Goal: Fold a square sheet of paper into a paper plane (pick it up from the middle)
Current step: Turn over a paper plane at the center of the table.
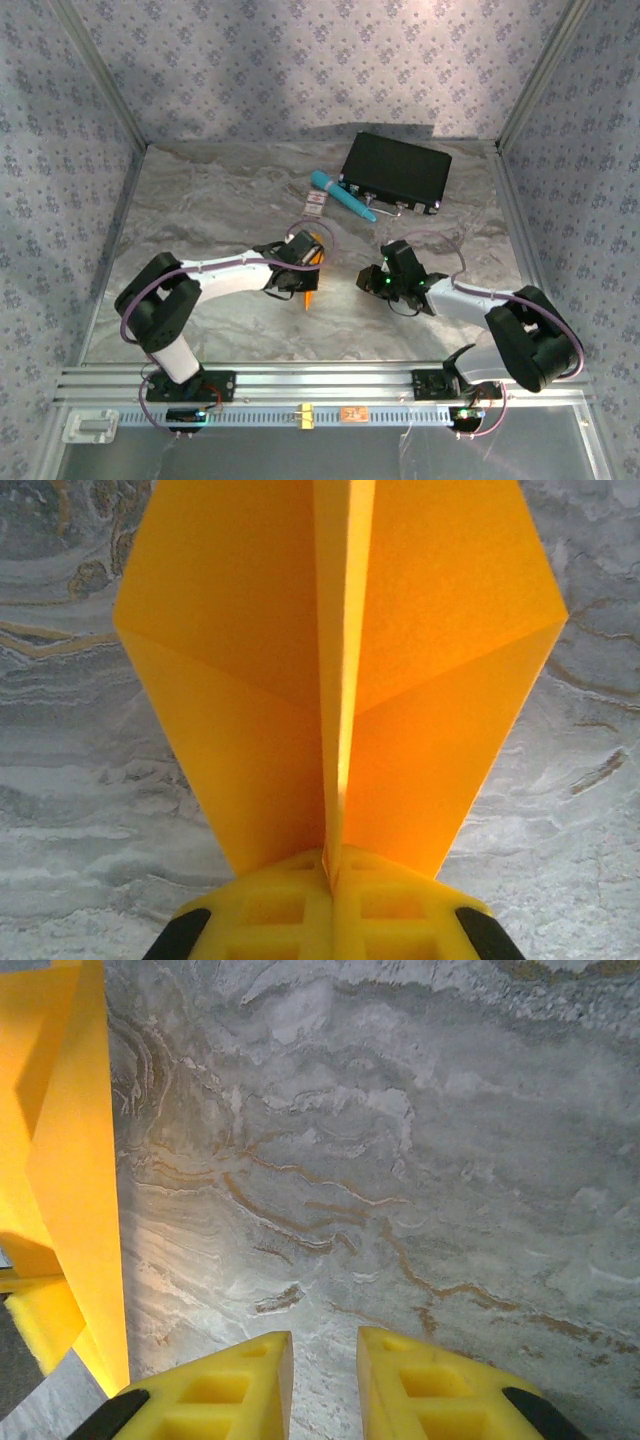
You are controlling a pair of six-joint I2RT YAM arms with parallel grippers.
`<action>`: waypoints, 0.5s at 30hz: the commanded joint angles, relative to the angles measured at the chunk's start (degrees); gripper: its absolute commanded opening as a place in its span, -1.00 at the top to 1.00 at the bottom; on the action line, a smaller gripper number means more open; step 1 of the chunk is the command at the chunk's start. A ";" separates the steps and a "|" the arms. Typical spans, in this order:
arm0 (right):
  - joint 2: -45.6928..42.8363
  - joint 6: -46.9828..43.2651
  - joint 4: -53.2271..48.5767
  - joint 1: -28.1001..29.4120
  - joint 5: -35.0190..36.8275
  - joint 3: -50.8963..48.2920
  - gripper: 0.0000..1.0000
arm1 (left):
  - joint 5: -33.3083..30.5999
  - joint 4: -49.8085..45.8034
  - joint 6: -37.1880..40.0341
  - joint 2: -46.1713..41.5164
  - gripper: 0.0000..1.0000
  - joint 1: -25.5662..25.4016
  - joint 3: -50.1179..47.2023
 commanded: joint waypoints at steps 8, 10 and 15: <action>0.37 -0.55 -0.89 0.69 1.42 1.21 0.50 | -0.95 -1.82 -0.51 1.63 0.86 -0.72 0.99; 0.46 -0.59 -0.98 0.67 1.50 1.30 0.50 | -1.03 -2.04 -0.46 1.69 0.84 -0.83 1.14; 0.99 -0.62 -0.85 0.74 1.42 1.36 0.50 | -1.19 -2.46 -0.20 1.88 0.78 -0.97 1.59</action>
